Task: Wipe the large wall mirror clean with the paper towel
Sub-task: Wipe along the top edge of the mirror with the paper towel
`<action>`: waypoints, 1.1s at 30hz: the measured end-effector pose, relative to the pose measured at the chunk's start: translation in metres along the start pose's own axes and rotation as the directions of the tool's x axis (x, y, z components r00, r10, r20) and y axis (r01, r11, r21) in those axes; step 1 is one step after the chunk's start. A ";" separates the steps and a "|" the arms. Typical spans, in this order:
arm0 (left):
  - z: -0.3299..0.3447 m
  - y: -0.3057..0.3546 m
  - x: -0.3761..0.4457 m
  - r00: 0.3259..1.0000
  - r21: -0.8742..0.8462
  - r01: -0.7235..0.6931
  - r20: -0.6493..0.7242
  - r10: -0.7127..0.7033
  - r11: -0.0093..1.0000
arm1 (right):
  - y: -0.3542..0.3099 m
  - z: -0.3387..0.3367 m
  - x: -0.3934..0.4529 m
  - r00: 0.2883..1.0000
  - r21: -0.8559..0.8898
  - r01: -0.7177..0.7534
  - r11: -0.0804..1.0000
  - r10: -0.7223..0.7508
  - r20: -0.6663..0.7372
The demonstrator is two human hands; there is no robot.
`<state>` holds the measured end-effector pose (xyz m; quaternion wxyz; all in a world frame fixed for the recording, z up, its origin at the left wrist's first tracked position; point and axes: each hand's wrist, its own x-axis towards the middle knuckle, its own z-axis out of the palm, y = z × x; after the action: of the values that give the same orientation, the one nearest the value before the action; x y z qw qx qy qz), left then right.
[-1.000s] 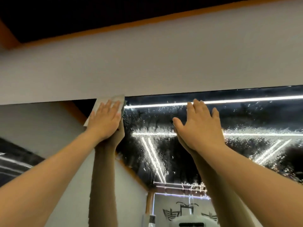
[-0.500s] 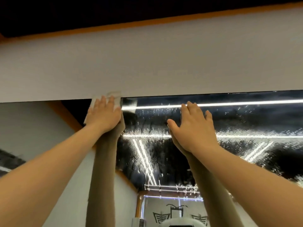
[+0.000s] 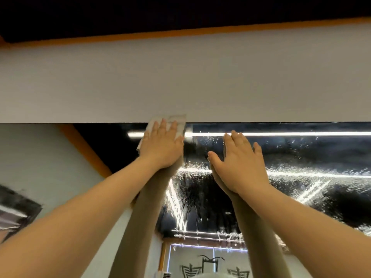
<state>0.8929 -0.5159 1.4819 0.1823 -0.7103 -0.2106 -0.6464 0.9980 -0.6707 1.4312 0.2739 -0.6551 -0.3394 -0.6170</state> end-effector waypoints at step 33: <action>-0.005 -0.024 -0.008 0.987 -0.052 0.161 0.007 -0.161 0.986 | 0.002 0.004 0.000 0.999 -0.013 0.015 1.000 -0.015 -0.038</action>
<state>0.8749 -0.4988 1.4746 0.1105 -0.6963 -0.2506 -0.6635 1.0018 -0.6688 1.4305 0.2716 -0.6422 -0.3353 -0.6335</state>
